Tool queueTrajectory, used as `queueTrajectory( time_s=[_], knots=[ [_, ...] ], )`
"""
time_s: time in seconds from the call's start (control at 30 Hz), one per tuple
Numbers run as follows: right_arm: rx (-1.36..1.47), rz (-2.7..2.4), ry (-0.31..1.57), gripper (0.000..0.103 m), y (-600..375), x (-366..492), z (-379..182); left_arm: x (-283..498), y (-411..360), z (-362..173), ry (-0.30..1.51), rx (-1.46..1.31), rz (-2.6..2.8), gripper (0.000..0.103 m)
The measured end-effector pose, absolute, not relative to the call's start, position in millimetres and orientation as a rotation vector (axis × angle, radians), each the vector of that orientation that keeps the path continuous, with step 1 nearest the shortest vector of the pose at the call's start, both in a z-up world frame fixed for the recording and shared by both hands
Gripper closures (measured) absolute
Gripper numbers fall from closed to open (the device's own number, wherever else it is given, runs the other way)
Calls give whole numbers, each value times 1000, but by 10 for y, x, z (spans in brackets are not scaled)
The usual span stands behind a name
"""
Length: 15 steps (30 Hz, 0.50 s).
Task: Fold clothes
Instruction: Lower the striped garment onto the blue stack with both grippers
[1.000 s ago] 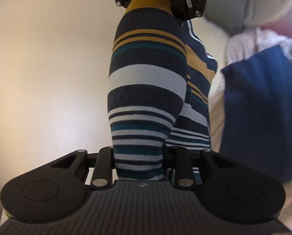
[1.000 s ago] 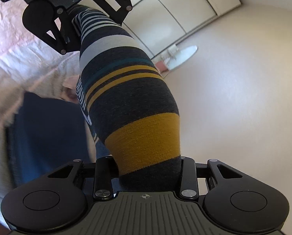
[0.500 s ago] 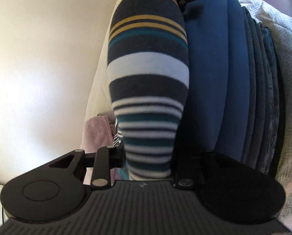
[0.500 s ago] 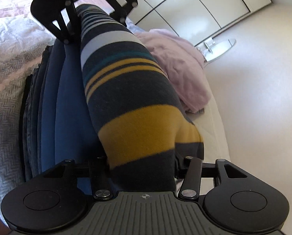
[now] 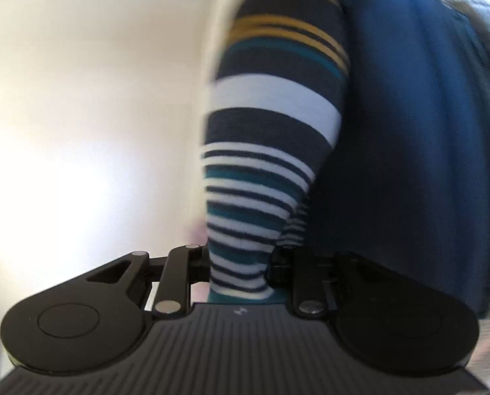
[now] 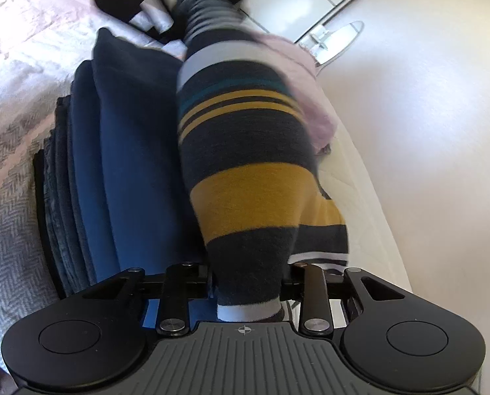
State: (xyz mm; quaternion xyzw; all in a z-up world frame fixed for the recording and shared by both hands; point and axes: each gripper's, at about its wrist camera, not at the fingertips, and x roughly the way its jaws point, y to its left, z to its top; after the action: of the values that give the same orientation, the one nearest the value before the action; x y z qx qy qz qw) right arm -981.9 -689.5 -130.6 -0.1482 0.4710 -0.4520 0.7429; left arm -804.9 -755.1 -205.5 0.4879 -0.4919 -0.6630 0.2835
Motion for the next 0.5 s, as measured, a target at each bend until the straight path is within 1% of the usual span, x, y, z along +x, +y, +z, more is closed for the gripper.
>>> queueTrajectory(
  time_s=[0.17, 0.2, 0.23, 0.3, 0.47, 0.5],
  knots=[
    [-442, -938, 1057, 73, -6985, -9853, -1121, -7922, -7417, -2294, -1136, 1316, -1802, 85],
    [-473, -940, 1050, 73, -6995, -9875, -1058, -7931, -7403, -2307, -1124, 1315, -1801, 85],
    [-503, -942, 1043, 73, -7005, -9896, -995, -7949, -7391, -2312, -1117, 1313, -1799, 85],
    [-487, -945, 1057, 73, -6990, -9956, -1047, -7971, -7358, -2328, -1119, 1310, -1798, 86],
    [-375, -943, 1112, 73, -6776, -10041, -1421, -7949, -7248, -2405, -1173, 1297, -1807, 86],
    [-366, -948, 1110, 73, -6790, -10037, -1412, -7940, -7244, -2429, -1179, 1296, -1805, 86]
  ],
)
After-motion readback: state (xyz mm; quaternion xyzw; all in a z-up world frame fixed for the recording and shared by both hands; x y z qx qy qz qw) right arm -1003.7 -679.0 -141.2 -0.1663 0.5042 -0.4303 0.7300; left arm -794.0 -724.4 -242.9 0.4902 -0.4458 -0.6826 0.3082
